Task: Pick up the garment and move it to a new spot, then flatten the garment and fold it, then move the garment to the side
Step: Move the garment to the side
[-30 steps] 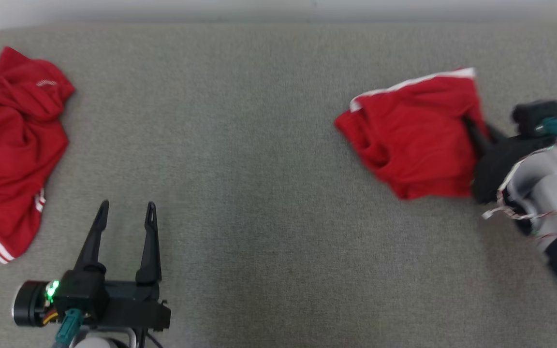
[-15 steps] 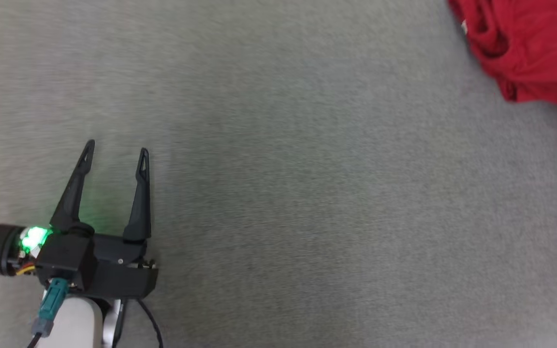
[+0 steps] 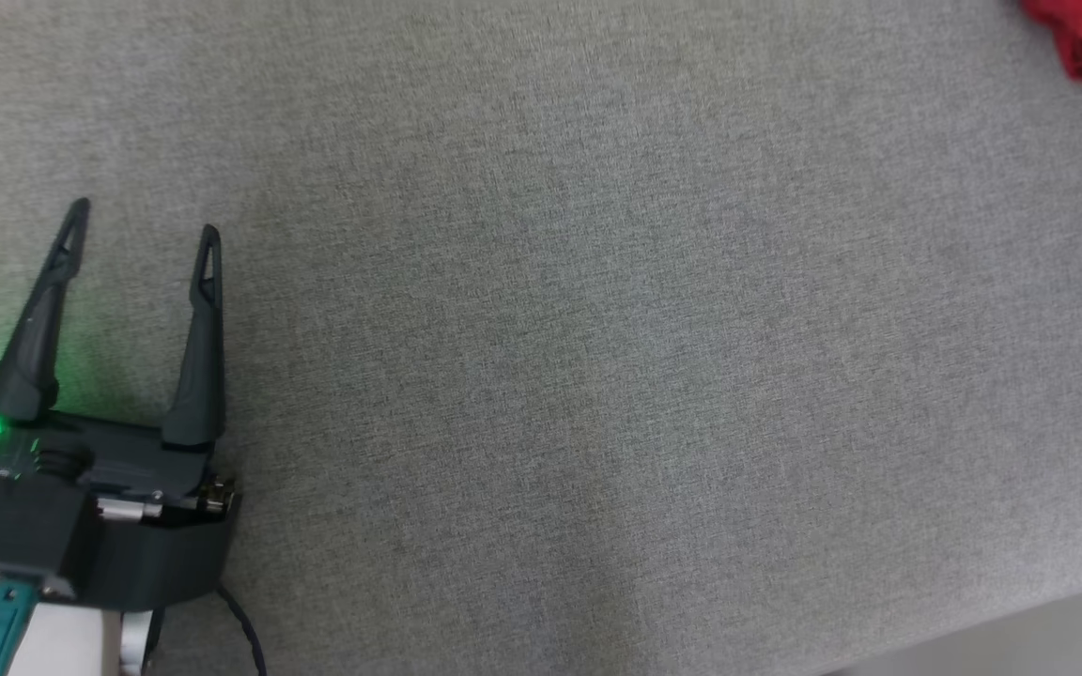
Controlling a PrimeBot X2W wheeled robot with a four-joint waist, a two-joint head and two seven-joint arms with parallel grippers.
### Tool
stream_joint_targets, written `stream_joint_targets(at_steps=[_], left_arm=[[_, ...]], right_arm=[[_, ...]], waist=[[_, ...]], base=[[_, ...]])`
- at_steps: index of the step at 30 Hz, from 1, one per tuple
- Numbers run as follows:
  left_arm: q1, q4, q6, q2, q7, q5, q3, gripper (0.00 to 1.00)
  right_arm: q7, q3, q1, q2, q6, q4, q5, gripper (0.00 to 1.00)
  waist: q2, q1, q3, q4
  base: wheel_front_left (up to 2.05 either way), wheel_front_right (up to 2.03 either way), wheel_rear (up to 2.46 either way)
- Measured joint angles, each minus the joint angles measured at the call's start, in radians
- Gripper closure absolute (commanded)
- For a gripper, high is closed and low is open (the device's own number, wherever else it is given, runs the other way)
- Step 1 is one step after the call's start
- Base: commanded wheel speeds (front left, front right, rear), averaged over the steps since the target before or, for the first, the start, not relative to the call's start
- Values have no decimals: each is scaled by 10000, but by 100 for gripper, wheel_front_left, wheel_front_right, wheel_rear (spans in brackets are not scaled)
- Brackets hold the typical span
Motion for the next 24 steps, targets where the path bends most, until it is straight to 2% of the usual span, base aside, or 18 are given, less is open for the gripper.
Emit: stream_joint_targets(at_steps=[4,6,7,16,24], left_arm=[[64,-399,105,38,63,38,23,0],[112,-522,178,38,65,40,36,0],[134,-566,196,35,63,38,52,0],[209,-355,353,6,-25,-71,71,0],[306,650,608,-368,-355,-435,67,0]], right_arm=[[-38,146,-587,81,0,408,-71,100],[-75,290,-767,132,0,556,-136,40],[-163,351,-852,153,0,612,-215,0],[-834,510,-1364,366,0,1302,-447,0],[-1461,790,-1129,430,0,587,79,0]], waist=[[-2,-1,305,-127],[-1,-1,386,-145],[-1,0,403,-145],[3,4,208,-164],[7,8,-718,-4]], base=[[0,0,0],[0,0,0],[0,0,0],[0,0,0],[0,0,0]])
